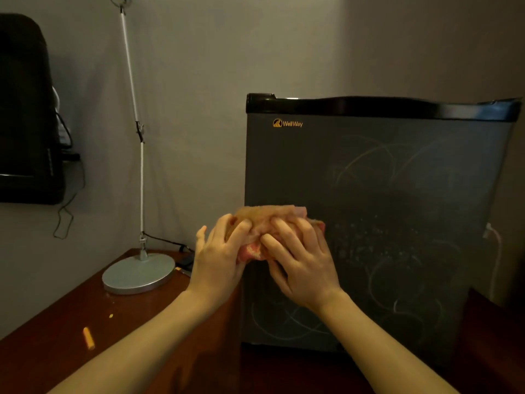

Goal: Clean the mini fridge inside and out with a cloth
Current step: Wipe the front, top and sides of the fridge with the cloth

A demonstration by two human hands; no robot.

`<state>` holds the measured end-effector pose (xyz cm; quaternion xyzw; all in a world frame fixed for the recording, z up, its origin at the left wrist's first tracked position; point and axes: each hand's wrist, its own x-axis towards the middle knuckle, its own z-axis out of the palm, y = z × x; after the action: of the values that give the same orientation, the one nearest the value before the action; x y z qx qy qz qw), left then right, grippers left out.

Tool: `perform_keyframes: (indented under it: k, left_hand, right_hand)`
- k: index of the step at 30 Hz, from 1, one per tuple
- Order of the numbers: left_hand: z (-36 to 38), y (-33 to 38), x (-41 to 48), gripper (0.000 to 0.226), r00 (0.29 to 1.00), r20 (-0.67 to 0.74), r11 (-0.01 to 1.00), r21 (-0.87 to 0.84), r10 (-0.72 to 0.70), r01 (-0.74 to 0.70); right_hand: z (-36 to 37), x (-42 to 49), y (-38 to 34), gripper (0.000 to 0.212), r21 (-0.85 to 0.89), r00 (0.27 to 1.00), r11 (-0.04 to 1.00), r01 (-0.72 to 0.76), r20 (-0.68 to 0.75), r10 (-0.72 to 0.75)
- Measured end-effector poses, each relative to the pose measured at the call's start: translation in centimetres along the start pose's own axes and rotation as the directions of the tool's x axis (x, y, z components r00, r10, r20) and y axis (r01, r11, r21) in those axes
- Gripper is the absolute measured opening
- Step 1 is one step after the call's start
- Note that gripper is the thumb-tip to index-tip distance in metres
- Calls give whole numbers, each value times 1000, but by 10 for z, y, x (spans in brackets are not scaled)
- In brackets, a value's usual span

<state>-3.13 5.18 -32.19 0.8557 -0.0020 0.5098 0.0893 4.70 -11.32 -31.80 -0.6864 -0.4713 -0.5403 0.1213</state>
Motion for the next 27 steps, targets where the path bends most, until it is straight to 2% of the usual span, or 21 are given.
perform_keyframes:
  k: [11,19,24,27]
  left_hand:
    - [18,-9,-63,71,992,124,998,66,-7,-1]
    - [33,-11,-101,66,974,219,996,80,-53,36]
    - [45,-15,-120,68,927,351,981,185,-130,67]
    - [50,-16,-136,48,862,473,979,168,-180,112]
  right_hand:
    - [24,-72,-28,35,89,998,996,-24,56,19]
    - [40,-113,-49,29,139,992,989,-48,123,31]
    - [39,-128,-62,28,163,981,983,-80,186,49]
    - [41,-139,-72,33,221,953,967,-123,300,52]
